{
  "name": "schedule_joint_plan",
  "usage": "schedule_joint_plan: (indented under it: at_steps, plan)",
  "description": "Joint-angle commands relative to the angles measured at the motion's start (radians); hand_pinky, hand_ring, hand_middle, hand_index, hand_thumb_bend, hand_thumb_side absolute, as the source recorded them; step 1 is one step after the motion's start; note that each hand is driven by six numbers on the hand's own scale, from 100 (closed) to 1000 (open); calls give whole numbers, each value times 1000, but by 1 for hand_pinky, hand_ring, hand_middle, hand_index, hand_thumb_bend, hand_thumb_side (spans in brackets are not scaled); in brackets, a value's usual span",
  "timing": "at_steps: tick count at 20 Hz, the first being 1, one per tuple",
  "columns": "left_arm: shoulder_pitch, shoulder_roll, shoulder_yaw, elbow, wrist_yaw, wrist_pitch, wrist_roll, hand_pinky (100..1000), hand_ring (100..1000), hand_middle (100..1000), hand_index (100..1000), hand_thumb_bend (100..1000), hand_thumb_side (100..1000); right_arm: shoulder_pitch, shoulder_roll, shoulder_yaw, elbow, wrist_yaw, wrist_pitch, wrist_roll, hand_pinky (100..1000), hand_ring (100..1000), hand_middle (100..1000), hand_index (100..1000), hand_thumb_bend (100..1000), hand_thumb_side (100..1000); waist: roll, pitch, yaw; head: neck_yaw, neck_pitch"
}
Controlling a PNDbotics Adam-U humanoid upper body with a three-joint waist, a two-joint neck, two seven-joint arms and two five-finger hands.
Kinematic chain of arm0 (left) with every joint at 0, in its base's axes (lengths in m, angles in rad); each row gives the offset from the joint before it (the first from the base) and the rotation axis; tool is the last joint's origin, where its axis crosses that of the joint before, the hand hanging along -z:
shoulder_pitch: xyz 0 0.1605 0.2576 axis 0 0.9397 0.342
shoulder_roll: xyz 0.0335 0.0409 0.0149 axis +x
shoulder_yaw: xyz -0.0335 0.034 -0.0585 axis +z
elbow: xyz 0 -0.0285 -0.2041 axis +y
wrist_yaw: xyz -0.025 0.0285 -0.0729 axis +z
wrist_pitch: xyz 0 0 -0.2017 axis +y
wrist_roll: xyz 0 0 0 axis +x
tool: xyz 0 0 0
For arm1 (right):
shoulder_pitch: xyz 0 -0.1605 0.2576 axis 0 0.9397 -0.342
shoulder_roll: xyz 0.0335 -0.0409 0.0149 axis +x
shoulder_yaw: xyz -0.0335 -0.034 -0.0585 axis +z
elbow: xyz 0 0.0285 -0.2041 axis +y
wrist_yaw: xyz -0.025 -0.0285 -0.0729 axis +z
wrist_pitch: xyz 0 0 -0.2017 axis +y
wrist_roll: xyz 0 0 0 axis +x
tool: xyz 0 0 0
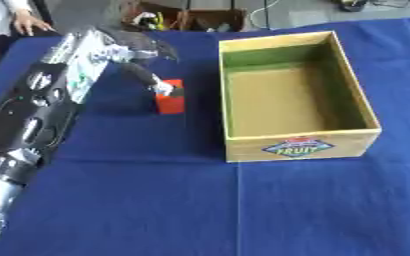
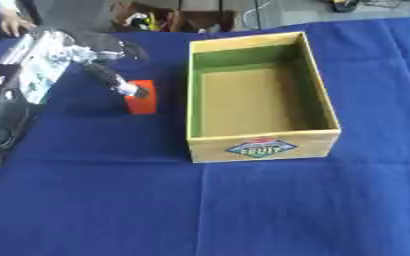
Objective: Pick up objects on the table and place them in the box.
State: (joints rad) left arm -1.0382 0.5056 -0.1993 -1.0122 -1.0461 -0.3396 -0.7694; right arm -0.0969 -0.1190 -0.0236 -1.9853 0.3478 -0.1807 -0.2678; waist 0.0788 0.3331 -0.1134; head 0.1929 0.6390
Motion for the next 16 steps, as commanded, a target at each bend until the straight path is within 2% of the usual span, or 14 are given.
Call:
schedule_joint_plan:
  at_steps: [1, 5, 8, 11, 16]
  plan:
    - [-26, 9, 6, 17, -37, -153, -138, 743, 905, 974, 1000, 552, 866, -4, -6, 4, -15, 12, -1, 4, 814, 959, 715, 949, 100, 982, -2, -17, -1, 5, -12]
    - [-33, 2, 8, 37, -90, -155, -138, 746, 908, 978, 1000, 572, 827, -3, -4, 6, -15, 14, 0, 7, 814, 959, 713, 948, 100, 982, -2, -15, -4, 7, -13]
    - [-36, -7, 17, 63, -121, -155, -138, 740, 904, 977, 1000, 543, 806, -3, -2, 6, -15, 17, 1, 7, 814, 959, 713, 947, 100, 961, -2, -14, -6, 9, -11]
    - [-40, -15, 27, 71, -125, -158, -138, 736, 902, 976, 1000, 530, 782, -4, 0, 7, -15, 19, 3, 9, 814, 959, 712, 946, 100, 981, -1, -11, -7, 13, -13]
    - [-45, -27, 45, 68, -103, -163, -138, 692, 857, 892, 1000, 472, 727, -5, 5, 10, -15, 26, 6, 14, 814, 959, 710, 943, 100, 977, -2, -3, -14, 19, -23]
